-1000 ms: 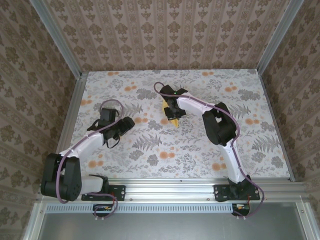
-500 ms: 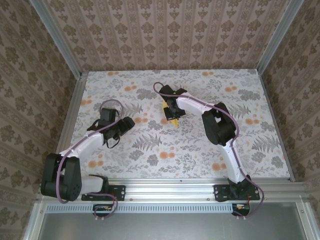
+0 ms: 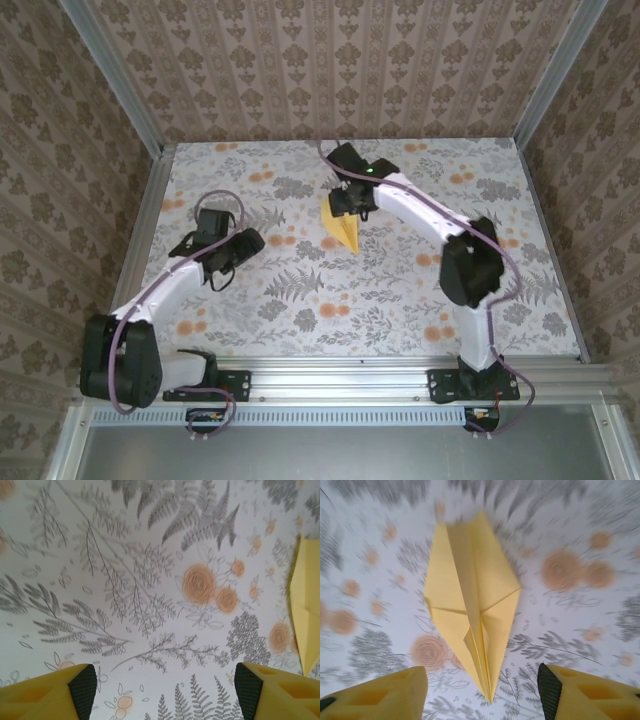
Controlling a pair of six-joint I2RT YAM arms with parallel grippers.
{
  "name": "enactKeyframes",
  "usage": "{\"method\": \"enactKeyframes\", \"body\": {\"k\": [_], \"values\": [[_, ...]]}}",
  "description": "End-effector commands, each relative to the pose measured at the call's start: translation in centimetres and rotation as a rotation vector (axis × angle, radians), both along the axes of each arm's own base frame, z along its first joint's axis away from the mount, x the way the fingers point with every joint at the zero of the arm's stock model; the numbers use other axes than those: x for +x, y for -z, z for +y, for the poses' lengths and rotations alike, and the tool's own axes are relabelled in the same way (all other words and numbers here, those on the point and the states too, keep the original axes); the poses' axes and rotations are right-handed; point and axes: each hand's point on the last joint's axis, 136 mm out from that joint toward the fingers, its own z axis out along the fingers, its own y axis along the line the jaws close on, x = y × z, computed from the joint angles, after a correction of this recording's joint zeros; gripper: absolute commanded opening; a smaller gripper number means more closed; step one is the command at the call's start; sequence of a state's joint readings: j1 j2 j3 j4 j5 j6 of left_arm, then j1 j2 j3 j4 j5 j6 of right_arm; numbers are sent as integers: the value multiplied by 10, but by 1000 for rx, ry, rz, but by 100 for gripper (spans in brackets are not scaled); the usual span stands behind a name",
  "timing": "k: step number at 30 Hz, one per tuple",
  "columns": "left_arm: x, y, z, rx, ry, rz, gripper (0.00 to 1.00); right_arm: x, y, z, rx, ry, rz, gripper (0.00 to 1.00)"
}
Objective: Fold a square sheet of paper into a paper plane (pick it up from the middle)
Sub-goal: Move a paper plane to the center of the table, then reset both arms
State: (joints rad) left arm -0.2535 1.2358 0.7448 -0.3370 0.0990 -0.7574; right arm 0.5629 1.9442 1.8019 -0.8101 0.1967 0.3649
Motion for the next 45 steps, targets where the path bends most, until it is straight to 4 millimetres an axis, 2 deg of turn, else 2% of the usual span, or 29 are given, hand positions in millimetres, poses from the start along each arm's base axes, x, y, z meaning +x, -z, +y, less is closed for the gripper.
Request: {"method": "enactKeyframes", "body": {"k": [1, 4, 6, 8, 9, 10, 13, 16, 20, 22, 25, 30, 36, 40, 44, 45], "values": [[3, -27, 21, 116, -19, -56, 76, -2, -54, -34, 20, 89, -160, 73], [4, -43, 36, 184, -43, -101, 77, -9, -87, -68, 22, 159, -307, 88], [4, -54, 48, 240, -70, -136, 82, -15, -101, -94, 0, 213, -400, 100], [4, -64, 63, 300, -106, -177, 89, -22, -115, -123, -14, 274, -496, 100], [4, -68, 68, 325, -118, -195, 93, -25, -109, -136, -32, 305, -510, 100], [4, -73, 75, 355, -134, -216, 98, -33, -116, -155, -36, 359, -556, 100], [5, -81, 82, 429, -110, -290, 100, -50, -99, -203, -76, 486, -621, 100], [2, -81, 97, 506, -143, -337, 100, -68, -77, -237, -111, 543, -691, 100], [-5, -76, 124, 625, -242, -358, 100, -90, -41, -269, -138, 605, -711, 100], [-7, -67, 134, 678, -253, -350, 100, -97, -18, -280, -162, 624, -677, 100], [-3, -55, 138, 742, -229, -384, 100, -100, 12, -287, -188, 615, -618, 100], [11, -34, 130, 744, -131, -462, 100, -81, 46, -273, -167, 483, -589, 100], [27, -23, 116, 692, -10, -566, 100, -55, 50, -254, -117, 379, -637, 100], [33, -23, 109, 650, 40, -638, 100, -47, 46, -247, -53, 327, -683, 100], [39, -20, 105, 616, 69, -672, 100, -43, 45, -248, -36, 302, -712, 100], [42, -19, 104, 608, 78, -682, 100, -43, 51, -250, -30, 297, -711, 100]]}}
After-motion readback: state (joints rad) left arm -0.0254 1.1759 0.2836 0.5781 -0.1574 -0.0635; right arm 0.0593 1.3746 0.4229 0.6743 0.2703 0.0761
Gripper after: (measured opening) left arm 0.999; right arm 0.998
